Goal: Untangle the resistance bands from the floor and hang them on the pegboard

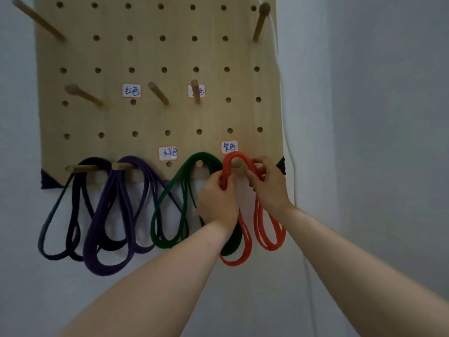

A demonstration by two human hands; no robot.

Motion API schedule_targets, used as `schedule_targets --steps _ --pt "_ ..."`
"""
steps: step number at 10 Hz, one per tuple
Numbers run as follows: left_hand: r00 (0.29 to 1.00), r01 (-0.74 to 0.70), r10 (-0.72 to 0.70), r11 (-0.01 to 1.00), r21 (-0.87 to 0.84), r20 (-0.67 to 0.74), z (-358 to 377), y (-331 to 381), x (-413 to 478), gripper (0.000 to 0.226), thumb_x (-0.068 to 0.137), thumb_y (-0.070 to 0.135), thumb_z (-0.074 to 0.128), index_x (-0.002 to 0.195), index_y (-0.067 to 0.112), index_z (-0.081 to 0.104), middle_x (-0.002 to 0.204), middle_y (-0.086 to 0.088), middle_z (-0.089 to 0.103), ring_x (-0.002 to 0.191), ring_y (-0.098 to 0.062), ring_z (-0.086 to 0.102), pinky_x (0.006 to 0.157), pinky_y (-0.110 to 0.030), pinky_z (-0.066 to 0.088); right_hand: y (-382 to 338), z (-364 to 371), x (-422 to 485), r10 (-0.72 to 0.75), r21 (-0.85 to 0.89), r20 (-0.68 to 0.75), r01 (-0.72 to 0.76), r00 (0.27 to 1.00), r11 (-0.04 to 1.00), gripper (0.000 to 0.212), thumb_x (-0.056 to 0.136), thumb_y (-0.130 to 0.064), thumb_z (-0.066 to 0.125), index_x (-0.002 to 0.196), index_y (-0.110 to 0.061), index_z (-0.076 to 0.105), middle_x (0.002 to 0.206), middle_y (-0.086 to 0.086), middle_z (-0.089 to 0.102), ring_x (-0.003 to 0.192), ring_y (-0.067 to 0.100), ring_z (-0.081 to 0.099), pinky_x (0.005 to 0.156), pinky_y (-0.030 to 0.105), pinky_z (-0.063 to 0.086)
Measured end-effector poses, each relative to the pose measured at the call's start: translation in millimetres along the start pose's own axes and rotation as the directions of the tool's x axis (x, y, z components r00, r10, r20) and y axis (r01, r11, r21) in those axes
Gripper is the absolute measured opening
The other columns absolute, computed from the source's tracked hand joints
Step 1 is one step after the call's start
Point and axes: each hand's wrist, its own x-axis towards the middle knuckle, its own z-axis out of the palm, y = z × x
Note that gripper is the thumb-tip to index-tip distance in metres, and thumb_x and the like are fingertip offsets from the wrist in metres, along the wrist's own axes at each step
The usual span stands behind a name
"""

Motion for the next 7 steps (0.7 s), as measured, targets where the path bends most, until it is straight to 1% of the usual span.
schedule_targets --steps 1,2,3,4,5,6,7 --pt "0.999 0.005 -0.005 1.000 0.002 -0.045 7.6 3.8 5.5 0.015 0.097 0.045 0.060 0.096 0.032 0.066 0.074 0.013 0.063 0.071 -0.005 0.062 0.060 -0.022 0.046 6.9 1.8 10.8 0.016 -0.028 -0.020 -0.016 1.000 0.999 0.017 0.096 -0.019 0.063 0.113 -0.025 0.062 0.087 -0.009 0.068 0.082 0.013 0.068 0.079 0.041 0.060" --pt "0.997 0.048 -0.047 0.999 0.018 -0.054 10.5 5.7 4.4 0.014 0.095 0.048 0.062 0.096 0.034 0.063 0.080 0.012 0.065 0.076 -0.011 0.064 0.066 -0.029 0.053 14.3 3.8 13.1 0.024 -0.082 0.021 -0.022 0.999 0.996 0.014 0.096 -0.024 0.062 0.109 -0.029 0.061 0.089 -0.013 0.067 0.086 0.011 0.067 0.079 0.042 0.059" --pt "0.999 0.036 -0.036 0.999 0.006 -0.026 4.5 -0.8 -3.5 0.008 0.094 0.048 0.063 0.093 0.040 0.060 0.082 0.016 0.063 0.081 -0.008 0.061 0.072 -0.030 0.053 20.1 5.6 0.1 0.031 -0.169 0.064 -0.020 0.997 0.985 0.019 0.096 -0.033 0.064 0.113 -0.026 0.065 0.095 -0.013 0.067 0.087 0.007 0.063 0.077 0.028 0.050" --pt "0.998 -0.052 0.054 0.996 0.070 -0.025 -6.0 -16.9 -10.6 0.027 0.093 0.045 0.065 0.115 0.032 0.068 0.103 0.010 0.065 0.094 -0.011 0.062 0.076 -0.025 0.046 24.5 3.2 -13.7 0.052 -0.221 0.064 -0.036 0.997 0.975 0.031 0.094 -0.039 0.065 0.121 -0.025 0.067 0.105 -0.006 0.069 0.092 0.009 0.065 0.077 0.026 0.051" --pt "0.986 -0.149 0.161 0.965 0.218 -0.040 -20.5 -25.8 -15.2 0.047 0.093 0.036 0.066 0.139 0.030 0.058 0.124 0.004 0.062 0.108 -0.015 0.060 0.075 -0.027 0.045 18.6 -4.3 -27.0 0.065 -0.224 0.059 -0.050 0.996 0.973 0.038 0.094 -0.028 0.067 0.131 -0.024 0.061 0.116 -0.005 0.066 0.102 0.012 0.061 0.088 0.029 0.053" --pt "0.954 -0.297 0.300 0.916 0.271 0.031 -36.7 -24.9 -22.7 0.046 0.093 0.031 0.067 0.139 0.029 0.058 0.123 0.005 0.063 0.108 -0.015 0.060 0.082 -0.033 0.053 8.7 -10.1 -37.9 0.047 -0.277 0.090 -0.021 0.995 0.961 0.049 0.093 -0.026 0.067 0.140 -0.028 0.051 0.127 -0.004 0.060 0.116 0.015 0.056 0.100 0.038 0.051" --pt "0.936 -0.338 0.309 0.924 0.182 0.167 -60.1 -23.9 -30.9 0.044 0.093 0.040 0.066 0.135 0.031 0.060 0.117 0.011 0.065 0.101 -0.009 0.062 0.083 -0.032 0.055 -9.2 -15.9 -55.1 0.028 -0.325 0.103 0.007 0.994 0.946 0.060 0.092 -0.029 0.067 0.146 -0.033 0.042 0.138 -0.005 0.053 0.128 0.015 0.048 0.103 0.032 0.043"
